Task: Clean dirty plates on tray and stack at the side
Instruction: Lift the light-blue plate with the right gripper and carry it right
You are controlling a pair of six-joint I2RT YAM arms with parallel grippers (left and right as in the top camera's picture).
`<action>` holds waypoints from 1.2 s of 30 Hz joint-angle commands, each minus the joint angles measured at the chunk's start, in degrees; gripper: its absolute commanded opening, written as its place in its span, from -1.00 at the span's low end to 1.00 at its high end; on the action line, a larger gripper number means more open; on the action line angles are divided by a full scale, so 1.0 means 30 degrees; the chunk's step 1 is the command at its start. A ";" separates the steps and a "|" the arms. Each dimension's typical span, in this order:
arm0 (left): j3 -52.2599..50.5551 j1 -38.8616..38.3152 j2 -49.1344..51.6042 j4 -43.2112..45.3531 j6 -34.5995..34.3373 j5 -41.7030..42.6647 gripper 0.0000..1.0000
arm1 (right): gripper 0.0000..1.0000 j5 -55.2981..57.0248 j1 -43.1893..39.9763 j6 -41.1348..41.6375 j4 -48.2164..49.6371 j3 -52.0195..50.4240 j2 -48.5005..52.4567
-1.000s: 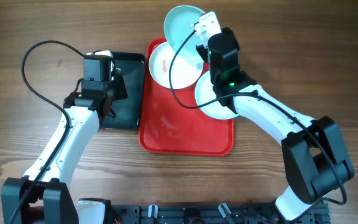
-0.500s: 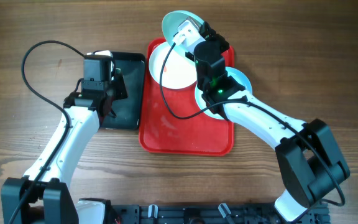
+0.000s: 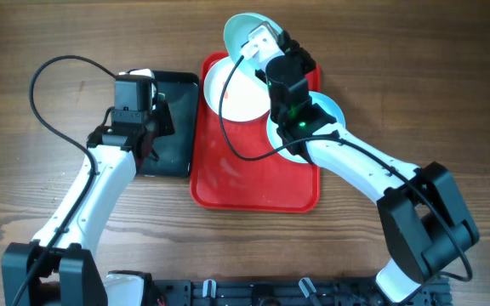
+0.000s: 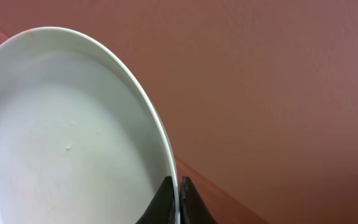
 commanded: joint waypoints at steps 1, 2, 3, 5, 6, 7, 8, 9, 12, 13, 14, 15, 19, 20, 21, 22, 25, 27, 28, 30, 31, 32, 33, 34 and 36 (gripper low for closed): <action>-0.0051 0.0087 0.0117 0.0117 0.0109 0.0036 -0.92 | -0.91 0.0386 -0.0255 0.4357 -0.0175 0.0284 0.0219; -0.0051 0.0087 0.0117 0.0117 0.0102 0.0036 -0.92 | -0.91 0.0372 -0.0357 0.5326 -0.0488 0.0284 0.0219; -0.0051 0.0087 0.0117 0.0109 0.0102 0.0036 -0.92 | -0.91 -0.0015 -0.0554 0.6506 -0.0969 0.0284 0.0219; -0.0051 0.0087 0.0117 0.0117 0.0102 0.0036 -0.92 | -0.91 -0.1450 -0.0896 0.7169 -0.1566 0.0291 0.0146; -0.0051 0.0087 0.0117 0.0109 0.0102 0.0044 -0.92 | -0.91 -0.2317 -0.1035 0.7184 -0.1880 0.0306 0.0051; -0.0051 0.0087 0.0117 0.0109 0.0102 0.0036 -0.92 | -0.91 -0.3104 -0.1202 0.7482 -0.2186 0.0306 -0.0146; -0.0051 0.0087 0.0117 0.0102 0.0109 0.0036 -0.92 | -0.91 -0.3825 -0.1428 0.8349 -0.2637 0.0306 -0.0393; -0.0051 0.0087 0.0117 0.0044 0.0109 0.0036 -0.92 | -0.91 -0.4488 -0.1756 0.9537 -0.3104 0.0306 -0.0656; -0.0051 0.0087 0.0117 0.0036 0.0102 0.0036 -0.92 | -0.91 -0.9428 -0.3475 1.3019 -0.3891 0.0342 -0.1290; -0.0051 0.0087 0.0117 0.0044 0.0102 0.0036 -0.92 | -0.92 -1.2138 -0.4473 1.4659 -0.4014 0.0452 -0.1370; -0.0051 0.0087 0.0117 0.0044 0.0102 0.0036 -0.92 | -0.91 -1.4069 -0.5421 1.6313 -0.4022 0.0539 -0.1370; -0.0051 0.0087 0.0117 0.0036 0.0102 0.0036 -0.92 | -0.91 -1.5387 -0.6368 1.7974 -0.4022 0.0539 -0.1370; -0.0051 0.0087 0.0117 0.0029 0.0109 0.0036 -0.92 | -0.91 -1.6859 -0.9952 2.0691 -0.4816 0.0539 -0.1362; -0.0051 0.0087 0.0117 0.0036 0.0109 0.0036 -0.92 | -0.91 -1.6859 -1.0652 2.0713 -0.5093 0.0539 -0.1362; -0.0051 0.0087 0.0117 0.0036 0.0109 0.0036 -0.92 | -0.91 -1.6830 -1.1329 2.0699 -0.5428 0.0539 -0.1362; -0.0051 0.0087 0.0117 0.0036 0.0102 0.0036 -0.92 | -0.91 -1.6772 -1.2160 2.0691 -0.5931 0.0539 -0.1362; -0.0051 0.0087 0.0117 0.0036 0.0109 0.0036 -0.92 | -0.91 -1.6415 -1.4192 2.0706 -0.7468 0.0532 -0.1355; -0.0051 0.0087 0.0117 0.0036 0.0102 0.0036 -0.92 | -0.91 -1.5482 -1.5191 2.0597 -0.8597 0.0532 -0.1355; -0.0051 0.0087 0.0117 0.0029 0.0102 0.0036 -0.92 | -0.91 -1.4761 -1.5679 2.0575 -0.9435 0.0532 -0.1355; -0.0051 0.0087 0.0117 -0.0015 0.0109 0.0036 -0.92 | -0.91 -1.3471 -1.6283 2.0567 -1.0877 0.0532 -0.1355; -0.0051 0.0087 0.0117 -0.0022 0.0102 0.0036 -0.92 | -0.91 -1.2655 -1.6524 2.0567 -1.1701 0.0525 -0.1355; -0.0051 0.0087 0.0117 -0.0036 0.0109 0.0036 -0.92 | -0.91 -1.1999 -1.6648 2.0567 -1.2400 0.0525 -0.1341; -0.0051 0.0087 0.0117 -0.0051 0.0109 0.0036 -0.92 | -0.91 -1.1708 -1.6721 2.0546 -1.3063 0.0495 -0.1319; -0.0051 0.0087 0.0117 -0.0073 0.0102 0.0036 -0.92 | -0.92 -1.1672 -1.6721 2.0291 -1.3537 0.0452 -0.1217; -0.0051 0.0087 0.0117 -0.0102 0.0109 0.0044 -0.92 | -0.91 -1.1897 -1.6655 1.9555 -1.3733 0.0219 -0.0962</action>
